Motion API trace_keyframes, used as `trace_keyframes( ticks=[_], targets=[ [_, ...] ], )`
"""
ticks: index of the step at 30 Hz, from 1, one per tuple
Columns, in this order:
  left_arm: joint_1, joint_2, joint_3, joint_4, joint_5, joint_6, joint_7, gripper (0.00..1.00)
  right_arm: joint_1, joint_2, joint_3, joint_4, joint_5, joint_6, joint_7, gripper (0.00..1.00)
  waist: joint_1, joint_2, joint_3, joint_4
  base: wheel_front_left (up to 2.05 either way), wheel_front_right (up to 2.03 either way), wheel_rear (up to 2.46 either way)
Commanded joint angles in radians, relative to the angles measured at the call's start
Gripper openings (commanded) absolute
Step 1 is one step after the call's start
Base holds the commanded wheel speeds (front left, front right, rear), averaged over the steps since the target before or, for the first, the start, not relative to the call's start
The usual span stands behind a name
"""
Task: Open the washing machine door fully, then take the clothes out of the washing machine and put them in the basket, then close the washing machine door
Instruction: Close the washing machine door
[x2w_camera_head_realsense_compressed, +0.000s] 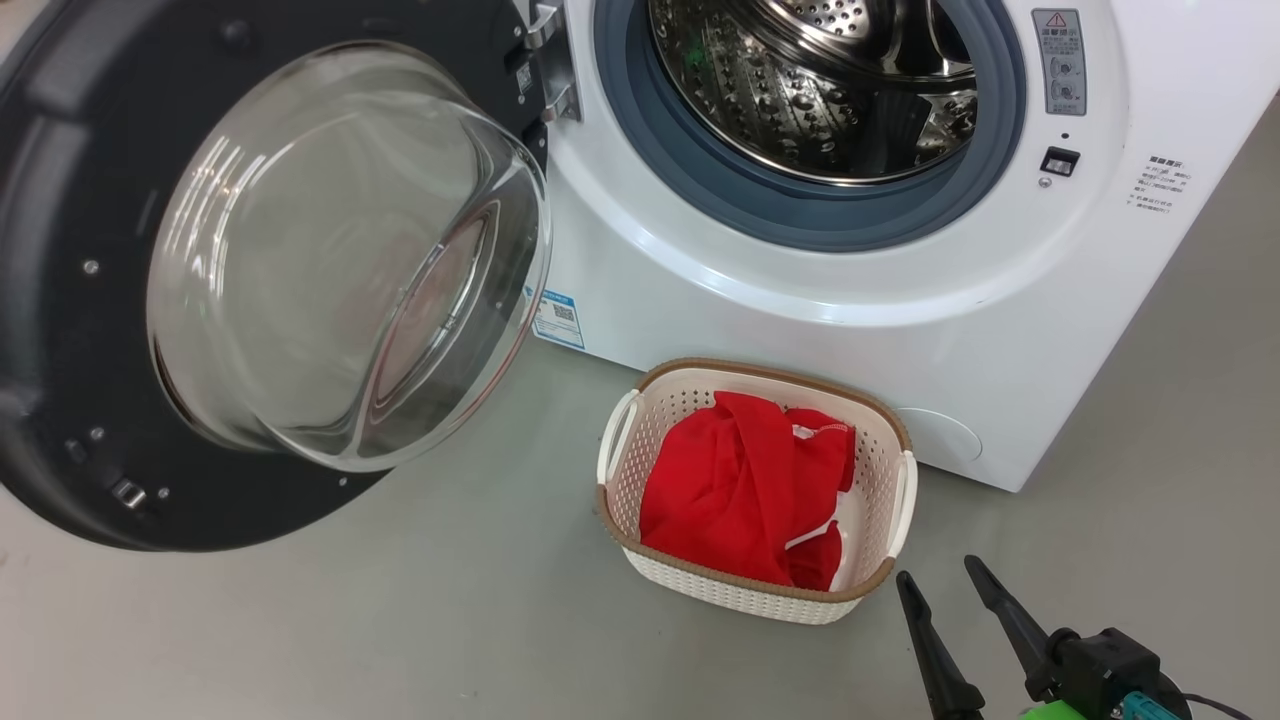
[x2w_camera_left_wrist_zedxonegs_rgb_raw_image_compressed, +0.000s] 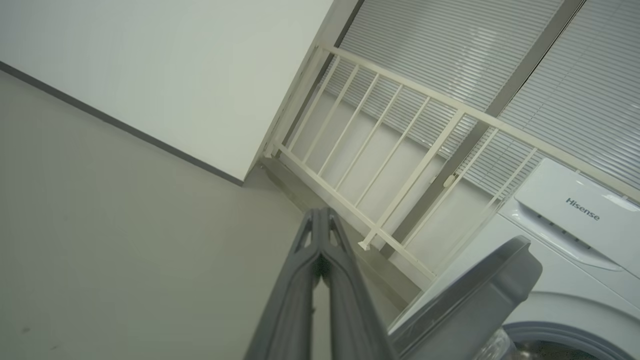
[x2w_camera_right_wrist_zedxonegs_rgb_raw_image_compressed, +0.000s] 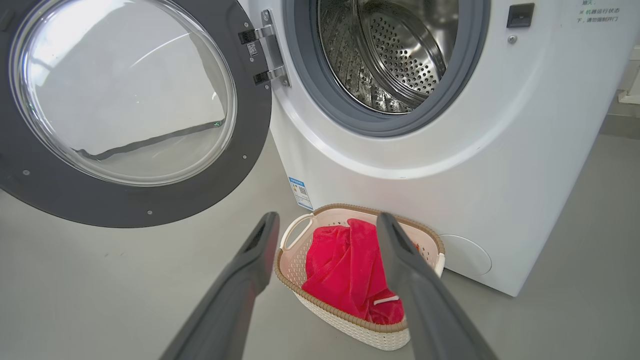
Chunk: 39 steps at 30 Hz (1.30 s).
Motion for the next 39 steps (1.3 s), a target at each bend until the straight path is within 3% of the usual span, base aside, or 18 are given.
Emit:
trace_keyframes(
  ticks=[1, 9, 16, 25, 39],
  targets=[
    [-0.037, 0.075, -0.003, 0.006, -0.026, -0.005, 0.043, 0.00, -0.011, 0.000, 0.020, -0.025, -0.007, 0.003, -0.007, 1.00, 0.0000, 0.0000, 0.002, -0.001, 0.00, 0.00, 0.00],
    [-0.060, 0.113, -0.125, 0.149, -0.137, -0.005, 0.281, 0.00, -0.015, 0.000, 0.021, -0.027, -0.017, 0.003, -0.007, 1.00, 0.0000, 0.0000, 0.003, -0.017, 0.00, 0.00, 0.00],
    [-0.048, 0.126, -0.188, 0.159, -0.221, -0.006, 0.387, 0.00, -0.020, 0.000, 0.025, -0.032, -0.020, 0.003, -0.007, 1.00, 0.0000, 0.0000, 0.010, -0.043, 0.00, 0.00, 0.00],
    [0.040, 0.140, -0.289, -0.022, -0.323, -0.006, 0.461, 0.00, -0.013, 0.000, 0.015, -0.036, -0.014, 0.003, -0.007, 1.00, 0.0000, 0.0000, 0.004, -0.054, 0.00, 0.00, 0.00],
    [0.205, 0.196, -0.395, -0.402, -0.470, -0.006, 0.479, 0.00, 0.006, 0.000, 0.018, -0.039, 0.009, 0.003, -0.007, 1.00, 0.0000, 0.0000, -0.034, -0.076, 0.00, 0.00, 0.00]
  ],
)
